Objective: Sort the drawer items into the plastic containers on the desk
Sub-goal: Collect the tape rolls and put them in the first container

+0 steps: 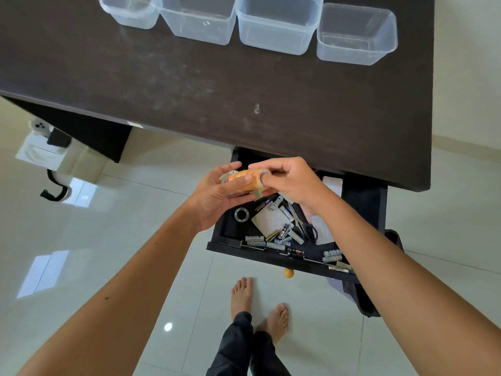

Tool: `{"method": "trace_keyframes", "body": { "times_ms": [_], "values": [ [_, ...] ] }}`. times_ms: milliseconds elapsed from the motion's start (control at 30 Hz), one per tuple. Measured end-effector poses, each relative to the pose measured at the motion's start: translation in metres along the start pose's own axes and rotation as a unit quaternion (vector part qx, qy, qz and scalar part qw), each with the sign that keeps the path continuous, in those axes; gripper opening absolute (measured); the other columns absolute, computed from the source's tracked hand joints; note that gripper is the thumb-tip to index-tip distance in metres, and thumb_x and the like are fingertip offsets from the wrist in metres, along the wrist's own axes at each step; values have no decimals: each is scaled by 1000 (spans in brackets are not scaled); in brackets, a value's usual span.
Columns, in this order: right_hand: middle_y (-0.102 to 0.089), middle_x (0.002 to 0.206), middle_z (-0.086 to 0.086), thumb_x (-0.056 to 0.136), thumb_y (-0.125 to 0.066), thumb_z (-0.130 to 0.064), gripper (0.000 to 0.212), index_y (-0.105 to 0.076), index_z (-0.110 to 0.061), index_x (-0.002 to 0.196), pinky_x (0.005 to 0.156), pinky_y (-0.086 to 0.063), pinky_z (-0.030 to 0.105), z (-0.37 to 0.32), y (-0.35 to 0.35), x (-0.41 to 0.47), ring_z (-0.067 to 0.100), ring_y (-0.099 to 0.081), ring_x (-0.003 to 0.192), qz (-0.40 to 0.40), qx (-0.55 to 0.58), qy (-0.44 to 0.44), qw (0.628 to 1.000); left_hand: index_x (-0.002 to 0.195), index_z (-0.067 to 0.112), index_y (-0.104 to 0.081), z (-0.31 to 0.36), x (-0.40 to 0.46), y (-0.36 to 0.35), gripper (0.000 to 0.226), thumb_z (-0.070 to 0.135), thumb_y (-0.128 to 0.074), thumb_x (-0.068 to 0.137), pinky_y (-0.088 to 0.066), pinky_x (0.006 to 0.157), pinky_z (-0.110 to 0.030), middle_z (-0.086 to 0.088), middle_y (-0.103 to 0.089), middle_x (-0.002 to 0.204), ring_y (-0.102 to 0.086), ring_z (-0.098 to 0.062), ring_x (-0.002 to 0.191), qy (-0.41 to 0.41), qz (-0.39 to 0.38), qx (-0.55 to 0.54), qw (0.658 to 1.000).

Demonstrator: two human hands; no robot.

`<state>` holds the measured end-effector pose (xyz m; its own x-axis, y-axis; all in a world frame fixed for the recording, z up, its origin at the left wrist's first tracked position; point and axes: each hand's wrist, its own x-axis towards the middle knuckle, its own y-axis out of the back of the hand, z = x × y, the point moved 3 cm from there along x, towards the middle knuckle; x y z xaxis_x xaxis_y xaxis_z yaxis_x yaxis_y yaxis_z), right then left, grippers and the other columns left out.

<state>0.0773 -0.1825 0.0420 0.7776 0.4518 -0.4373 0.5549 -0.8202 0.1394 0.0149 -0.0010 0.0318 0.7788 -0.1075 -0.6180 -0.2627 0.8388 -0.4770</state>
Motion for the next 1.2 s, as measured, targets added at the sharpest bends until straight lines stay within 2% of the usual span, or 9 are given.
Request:
{"method": "trace_keyframes", "body": {
  "times_ms": [67,167,333,533,733,867,967,1100,1200],
  "values": [
    [-81,105,-1,93,-72,-23,25,-82,-34,112,87,-65,49,-3,-10,1,22,-77,83,4,-36,12,999,143,5,-51,-3,-6,4,72,9,-79,78,-65,84,-40,-20,-65,134,-76,-34,106,-1,4,3,1000],
    [-78,99,-3,90,-72,-17,27,-80,-32,111,64,-59,38,-7,-21,2,8,-65,62,4,-58,8,998,138,4,-55,-9,-11,13,67,5,-81,76,-65,80,-37,-18,-69,124,-76,-31,102,-8,17,-9,1000],
    [-69,107,12,90,-76,-5,18,-73,-16,104,49,-52,25,-7,-25,3,14,-65,59,-6,-13,-11,1000,133,7,-59,-15,-14,23,59,4,-79,78,-65,81,-37,-20,-67,128,-74,-33,105,0,8,-40,999],
    [-65,108,16,98,-70,-3,22,-74,-5,120,68,-59,28,4,-16,-3,22,-69,78,-69,103,-9,992,127,10,-62,-21,-10,26,52,1,-81,80,-65,85,-38,-20,-64,130,-75,-31,103,-13,-6,-62,998],
    [-69,98,10,101,-66,-1,22,-75,-9,119,68,-59,26,27,-14,0,19,-71,74,-34,78,-24,996,126,11,-62,-26,-9,37,62,1,-90,72,-63,89,-40,-21,-67,127,-76,-31,106,-41,30,-79,996],
    [-76,95,5,101,-71,-13,11,-76,-20,106,73,-65,33,51,-22,6,18,-76,70,5,-80,-34,996,125,10,-65,-25,-11,46,79,14,-100,53,-63,88,-41,-19,-75,118,-75,-34,107,-51,36,-94,994],
    [-75,93,0,97,-74,-13,17,-79,-19,112,75,-61,36,71,-40,15,15,-72,69,19,-209,-23,977,126,9,-64,-24,-12,51,88,17,-104,48,-62,89,-41,-18,-75,116,-75,-35,109,-52,38,-91,994],
    [-69,112,2,97,-72,-21,29,-77,-21,126,87,-44,29,83,-65,26,22,-64,105,18,-331,-1,943,128,9,-65,-23,-13,56,91,17,-105,46,-62,91,-42,-19,-73,121,-74,-36,111,-44,40,-83,995],
    [-64,112,6,99,-70,-21,28,-77,-19,126,86,-40,30,87,-77,29,32,-62,112,8,-372,15,928,128,8,-65,-24,-13,59,90,16,-104,47,-61,92,-44,-21,-69,124,-74,-37,111,-38,42,-79,995]
  ]
}}
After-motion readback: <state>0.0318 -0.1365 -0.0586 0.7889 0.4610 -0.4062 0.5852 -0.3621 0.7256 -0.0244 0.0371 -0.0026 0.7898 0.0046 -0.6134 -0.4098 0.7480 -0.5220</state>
